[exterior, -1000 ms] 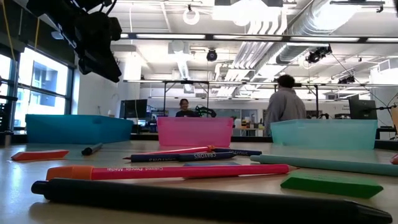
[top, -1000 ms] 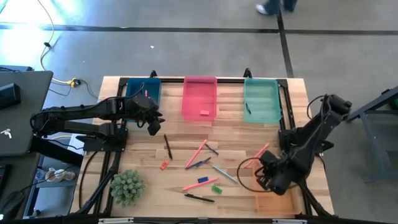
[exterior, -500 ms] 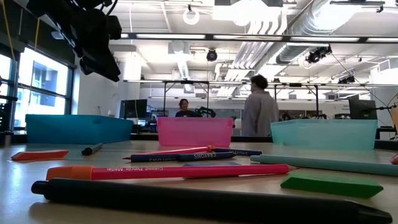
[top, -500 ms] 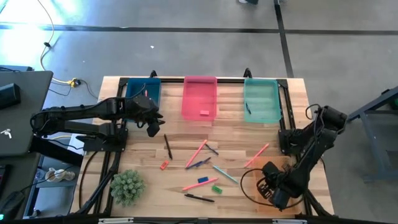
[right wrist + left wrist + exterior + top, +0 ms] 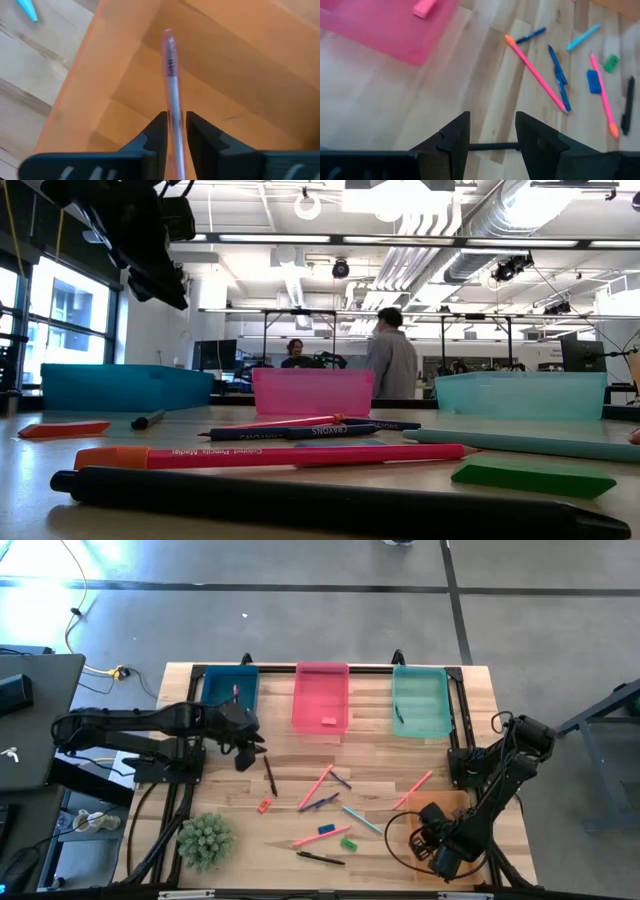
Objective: Sort crayons/erasers/pens/pencils in bins
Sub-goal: Put the purple pen into the orange bin, then put the orange eraser into the pink bin
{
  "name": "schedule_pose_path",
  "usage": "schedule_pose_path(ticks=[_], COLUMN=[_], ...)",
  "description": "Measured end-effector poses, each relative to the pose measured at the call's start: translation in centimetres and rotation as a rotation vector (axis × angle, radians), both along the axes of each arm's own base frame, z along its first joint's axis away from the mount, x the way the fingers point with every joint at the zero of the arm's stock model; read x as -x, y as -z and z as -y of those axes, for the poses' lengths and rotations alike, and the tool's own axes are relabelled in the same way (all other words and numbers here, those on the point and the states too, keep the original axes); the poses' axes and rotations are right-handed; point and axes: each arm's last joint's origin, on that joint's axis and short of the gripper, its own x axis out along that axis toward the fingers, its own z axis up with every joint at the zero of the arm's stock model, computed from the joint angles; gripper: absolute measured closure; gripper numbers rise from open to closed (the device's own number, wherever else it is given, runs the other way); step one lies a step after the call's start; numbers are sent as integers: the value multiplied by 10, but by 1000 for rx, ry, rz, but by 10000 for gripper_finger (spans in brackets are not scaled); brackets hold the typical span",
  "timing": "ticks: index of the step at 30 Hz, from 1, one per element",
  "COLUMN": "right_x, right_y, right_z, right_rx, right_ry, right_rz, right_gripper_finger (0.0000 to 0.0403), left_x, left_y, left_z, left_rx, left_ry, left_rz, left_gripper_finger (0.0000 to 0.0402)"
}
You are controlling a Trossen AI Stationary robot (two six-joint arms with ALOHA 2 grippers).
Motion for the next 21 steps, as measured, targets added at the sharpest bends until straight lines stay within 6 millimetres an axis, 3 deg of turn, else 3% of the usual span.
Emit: schedule_pose_path(ticks=[10,16,21], right_x=[-1,3,7], right_y=[-4,-26,-54], right_z=[3,13,32], right_rx=[32,13,42], right_ry=[78,95,132], right_rz=[69,171,338], right_gripper_finger=[287,284,284], left_x=[-15,-20,-21], left_y=[15,23,23], left_z=[17,22,25], left_rx=[121,219,295], left_ry=[-9,-34,-100], left_rz=[-87,-131,-142], left_gripper_finger=[243,211,208])
